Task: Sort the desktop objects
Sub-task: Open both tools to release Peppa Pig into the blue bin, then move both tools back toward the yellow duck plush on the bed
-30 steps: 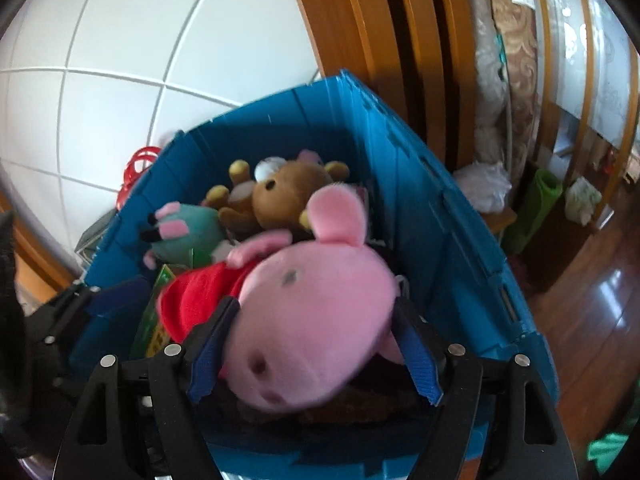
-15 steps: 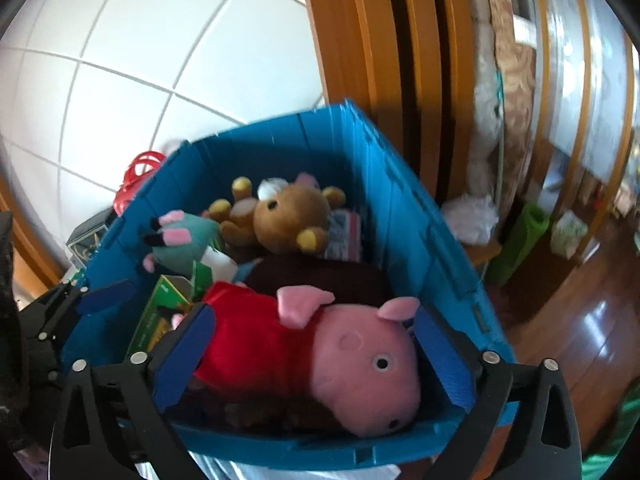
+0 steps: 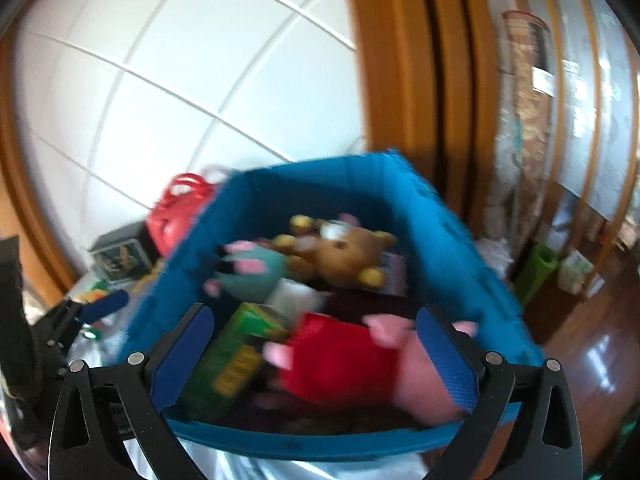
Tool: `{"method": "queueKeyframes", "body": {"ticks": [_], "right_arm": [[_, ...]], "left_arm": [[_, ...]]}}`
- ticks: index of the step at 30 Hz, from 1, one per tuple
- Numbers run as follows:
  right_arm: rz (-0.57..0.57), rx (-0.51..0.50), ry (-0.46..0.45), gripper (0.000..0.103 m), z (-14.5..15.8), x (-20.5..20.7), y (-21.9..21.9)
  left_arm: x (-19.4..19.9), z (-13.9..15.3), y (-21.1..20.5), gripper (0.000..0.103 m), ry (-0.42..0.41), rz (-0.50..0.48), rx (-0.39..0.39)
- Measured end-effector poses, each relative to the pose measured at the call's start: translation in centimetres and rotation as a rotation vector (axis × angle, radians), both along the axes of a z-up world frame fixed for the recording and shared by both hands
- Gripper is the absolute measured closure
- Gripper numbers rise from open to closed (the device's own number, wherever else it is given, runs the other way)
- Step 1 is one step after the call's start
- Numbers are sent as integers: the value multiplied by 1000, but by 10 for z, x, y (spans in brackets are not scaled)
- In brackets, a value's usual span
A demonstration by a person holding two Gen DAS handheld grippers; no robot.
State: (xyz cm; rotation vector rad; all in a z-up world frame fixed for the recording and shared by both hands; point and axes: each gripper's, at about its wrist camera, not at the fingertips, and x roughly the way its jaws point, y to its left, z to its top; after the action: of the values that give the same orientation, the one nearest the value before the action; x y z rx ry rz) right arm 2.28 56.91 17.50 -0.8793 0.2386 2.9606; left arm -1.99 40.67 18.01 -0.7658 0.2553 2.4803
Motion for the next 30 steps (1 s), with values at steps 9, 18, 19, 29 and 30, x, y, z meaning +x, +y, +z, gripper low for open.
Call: {"method": "queueKeyframes", "body": {"ticks": [9, 18, 19, 29, 30], "right_arm": [[203, 14, 29, 0, 8, -32, -136], [372, -22, -71, 0, -34, -89, -281], [394, -35, -102, 0, -45, -102, -302], [497, -52, -302, 0, -124, -196, -426], [499, -49, -320, 0, -131, -207, -434]], "left_arm": [[-32, -12, -137, 11, -1, 204, 15], [-81, -68, -291, 11, -113, 387, -25], [-86, -75, -307, 11, -129, 403, -27], [-158, -146, -469, 11, -279, 636, -36], [-163, -152, -480, 11, -291, 648, -29]]}}
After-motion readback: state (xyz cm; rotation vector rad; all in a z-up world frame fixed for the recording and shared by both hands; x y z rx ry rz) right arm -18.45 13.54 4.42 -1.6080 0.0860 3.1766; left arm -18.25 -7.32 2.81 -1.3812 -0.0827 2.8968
